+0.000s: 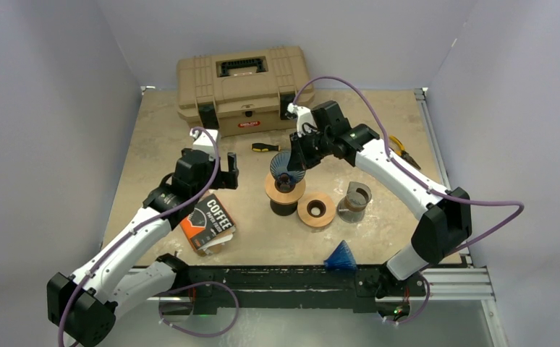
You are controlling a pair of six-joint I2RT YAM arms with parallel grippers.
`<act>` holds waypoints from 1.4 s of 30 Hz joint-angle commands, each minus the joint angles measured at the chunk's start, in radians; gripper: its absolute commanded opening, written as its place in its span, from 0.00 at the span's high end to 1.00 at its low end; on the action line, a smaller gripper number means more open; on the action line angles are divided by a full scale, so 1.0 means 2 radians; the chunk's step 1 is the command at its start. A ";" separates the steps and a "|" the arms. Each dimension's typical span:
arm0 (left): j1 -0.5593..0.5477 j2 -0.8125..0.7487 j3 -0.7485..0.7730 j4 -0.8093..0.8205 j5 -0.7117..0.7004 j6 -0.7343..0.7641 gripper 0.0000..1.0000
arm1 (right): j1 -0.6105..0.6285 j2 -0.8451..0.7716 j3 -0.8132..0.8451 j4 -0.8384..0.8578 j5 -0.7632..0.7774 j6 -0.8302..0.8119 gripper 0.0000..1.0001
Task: Place the coffee filter in the dripper
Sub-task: Place the coffee dripper in the dripper holder.
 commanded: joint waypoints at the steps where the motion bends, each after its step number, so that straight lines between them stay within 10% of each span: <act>1: 0.002 0.002 0.013 -0.001 -0.010 0.005 0.01 | -0.001 -0.009 0.001 -0.001 -0.018 -0.014 1.00; 32: 0.002 -0.003 0.015 -0.008 -0.022 0.003 0.01 | 0.000 0.021 0.001 -0.009 -0.022 -0.022 0.99; 42: 0.002 -0.003 0.014 -0.008 -0.018 0.003 0.01 | 0.000 0.019 0.013 -0.013 -0.013 -0.024 0.60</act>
